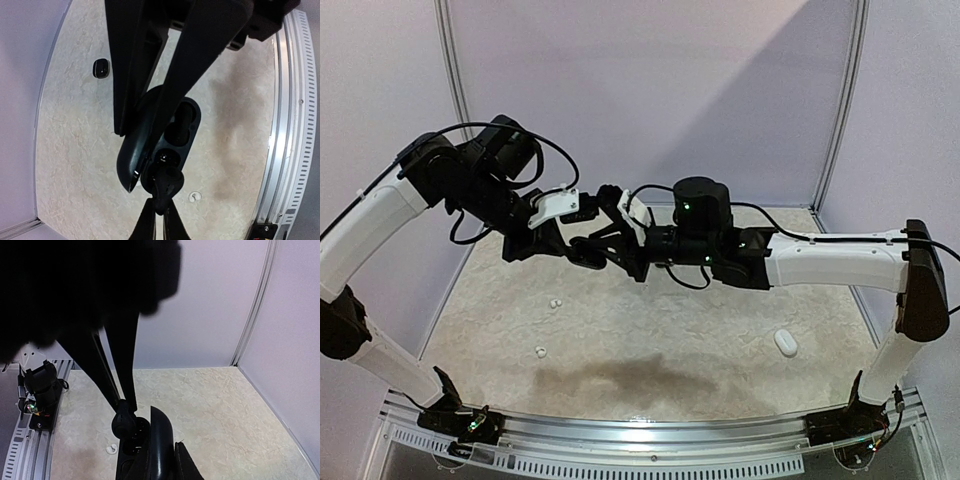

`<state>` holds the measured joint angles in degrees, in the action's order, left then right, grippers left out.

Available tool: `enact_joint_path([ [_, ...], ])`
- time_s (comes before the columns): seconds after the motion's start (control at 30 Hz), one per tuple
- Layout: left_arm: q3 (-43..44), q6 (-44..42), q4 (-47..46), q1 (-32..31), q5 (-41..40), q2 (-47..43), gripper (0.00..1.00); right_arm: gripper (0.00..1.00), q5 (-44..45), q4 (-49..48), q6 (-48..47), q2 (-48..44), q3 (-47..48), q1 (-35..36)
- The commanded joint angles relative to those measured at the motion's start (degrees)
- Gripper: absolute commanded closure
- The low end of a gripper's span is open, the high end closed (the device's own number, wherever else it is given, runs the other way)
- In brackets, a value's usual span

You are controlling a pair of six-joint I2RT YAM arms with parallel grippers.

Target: Insert the wireless bluetooth earbuds into the charging case

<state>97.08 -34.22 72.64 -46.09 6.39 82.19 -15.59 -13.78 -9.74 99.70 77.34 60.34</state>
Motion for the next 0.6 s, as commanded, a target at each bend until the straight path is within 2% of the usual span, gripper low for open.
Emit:
enact_joint_path([
  [0.0, -0.2, -1.8, -2.2, -1.3, 0.4, 2.6, 1.0, 1.0, -2.4, -2.2, -1.0, 0.9, 2.8, 1.6],
  [0.13, -1.5, -1.5, -3.9, -2.2, -0.6, 2.6, 1.0, 1.0, -2.8, -2.6, -1.0, 1.3, 3.1, 1.7],
  [0.57, -5.1, -8.6, -6.6, -5.3, -13.0, 2.0, 1.0, 1.0, -3.9, -2.2, -0.6, 1.9, 3.9, 1.7],
])
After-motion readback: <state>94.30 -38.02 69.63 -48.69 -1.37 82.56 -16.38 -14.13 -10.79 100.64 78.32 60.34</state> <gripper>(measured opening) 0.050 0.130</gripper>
